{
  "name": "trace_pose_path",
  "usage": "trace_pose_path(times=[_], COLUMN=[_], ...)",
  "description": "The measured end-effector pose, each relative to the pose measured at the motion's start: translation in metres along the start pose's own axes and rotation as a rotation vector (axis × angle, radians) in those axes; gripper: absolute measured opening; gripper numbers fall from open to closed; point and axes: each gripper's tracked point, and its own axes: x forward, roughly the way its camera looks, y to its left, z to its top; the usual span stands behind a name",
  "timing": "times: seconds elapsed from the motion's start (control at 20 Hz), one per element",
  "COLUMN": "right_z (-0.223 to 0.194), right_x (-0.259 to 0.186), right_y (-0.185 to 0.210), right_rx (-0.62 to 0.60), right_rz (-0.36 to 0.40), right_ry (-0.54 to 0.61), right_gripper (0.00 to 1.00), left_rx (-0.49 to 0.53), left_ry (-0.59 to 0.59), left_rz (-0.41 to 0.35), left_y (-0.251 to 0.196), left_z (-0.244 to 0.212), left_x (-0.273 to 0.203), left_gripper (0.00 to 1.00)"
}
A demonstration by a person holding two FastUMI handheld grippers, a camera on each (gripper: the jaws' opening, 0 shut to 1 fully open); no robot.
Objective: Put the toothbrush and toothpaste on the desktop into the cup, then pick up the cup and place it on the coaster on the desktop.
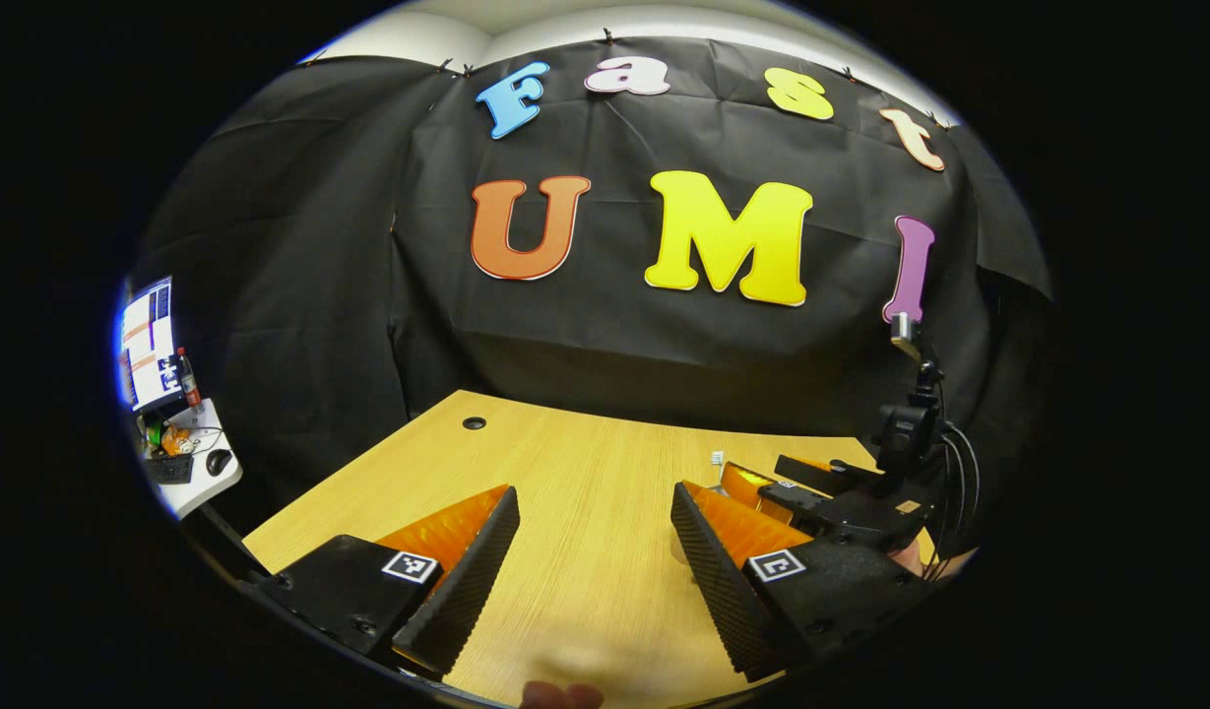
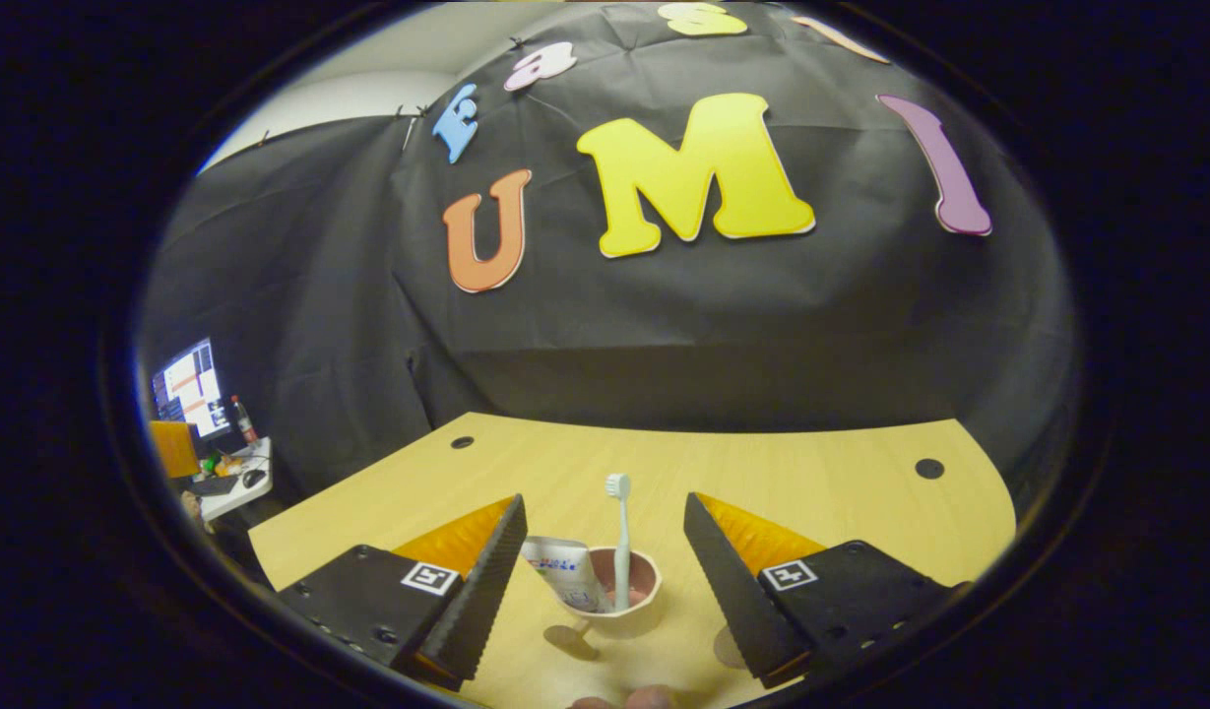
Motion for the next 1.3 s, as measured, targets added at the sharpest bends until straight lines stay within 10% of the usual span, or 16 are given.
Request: trace_pose_path(times=[0.75, 1.3], right_z=[0.038, 0.032], right_x=[-0.183, -0.241], right_y=[-0.072, -0.154], right_rx=[-0.045, 0.042], right_rz=[-0.164, -0.354], right_ry=[-0.05, -0.058], right_gripper=[0.96, 0.96], left_rx=[-0.029, 0.061], left_ry=[0.164, 0.613], left_rz=[-0.227, -0.263], left_y=[-0.097, -0.114], left_z=[-0.026, -0.103], left_x=[0.007, 0.068], left_gripper=[0.99, 1.0])
